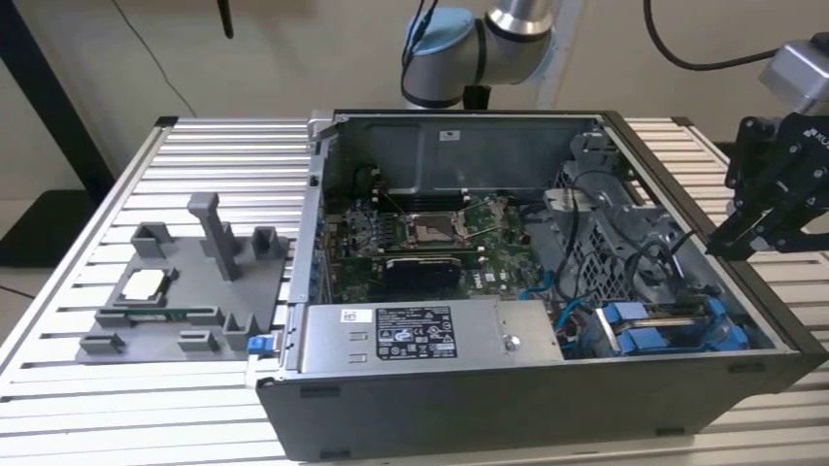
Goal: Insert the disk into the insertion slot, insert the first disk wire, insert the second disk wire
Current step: 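Insert the second disk wire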
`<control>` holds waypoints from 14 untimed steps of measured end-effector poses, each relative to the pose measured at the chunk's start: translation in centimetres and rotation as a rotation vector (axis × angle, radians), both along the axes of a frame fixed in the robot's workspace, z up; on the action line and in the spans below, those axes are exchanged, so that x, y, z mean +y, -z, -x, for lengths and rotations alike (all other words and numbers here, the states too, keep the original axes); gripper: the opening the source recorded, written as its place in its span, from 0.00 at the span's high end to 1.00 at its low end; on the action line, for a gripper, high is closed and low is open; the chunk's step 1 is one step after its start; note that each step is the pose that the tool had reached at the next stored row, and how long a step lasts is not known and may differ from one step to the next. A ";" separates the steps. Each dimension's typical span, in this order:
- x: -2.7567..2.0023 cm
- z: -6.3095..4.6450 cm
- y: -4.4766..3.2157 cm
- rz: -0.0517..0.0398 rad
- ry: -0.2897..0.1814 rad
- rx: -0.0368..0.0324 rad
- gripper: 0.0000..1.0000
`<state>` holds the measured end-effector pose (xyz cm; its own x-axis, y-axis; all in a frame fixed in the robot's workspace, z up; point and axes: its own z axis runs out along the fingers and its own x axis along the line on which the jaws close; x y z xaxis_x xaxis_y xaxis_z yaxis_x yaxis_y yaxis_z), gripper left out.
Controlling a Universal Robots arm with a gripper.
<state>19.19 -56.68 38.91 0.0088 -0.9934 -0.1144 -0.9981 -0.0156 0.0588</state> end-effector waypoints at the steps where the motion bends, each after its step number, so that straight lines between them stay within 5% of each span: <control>1: 0.00 -0.1 0.01 0.0001 0.000 0.0121 0.73; 7: 0.01 -1.4 0.09 0.0002 0.000 0.0909 0.73; 14: 0.05 -1.5 0.13 -0.0003 0.000 0.0926 0.73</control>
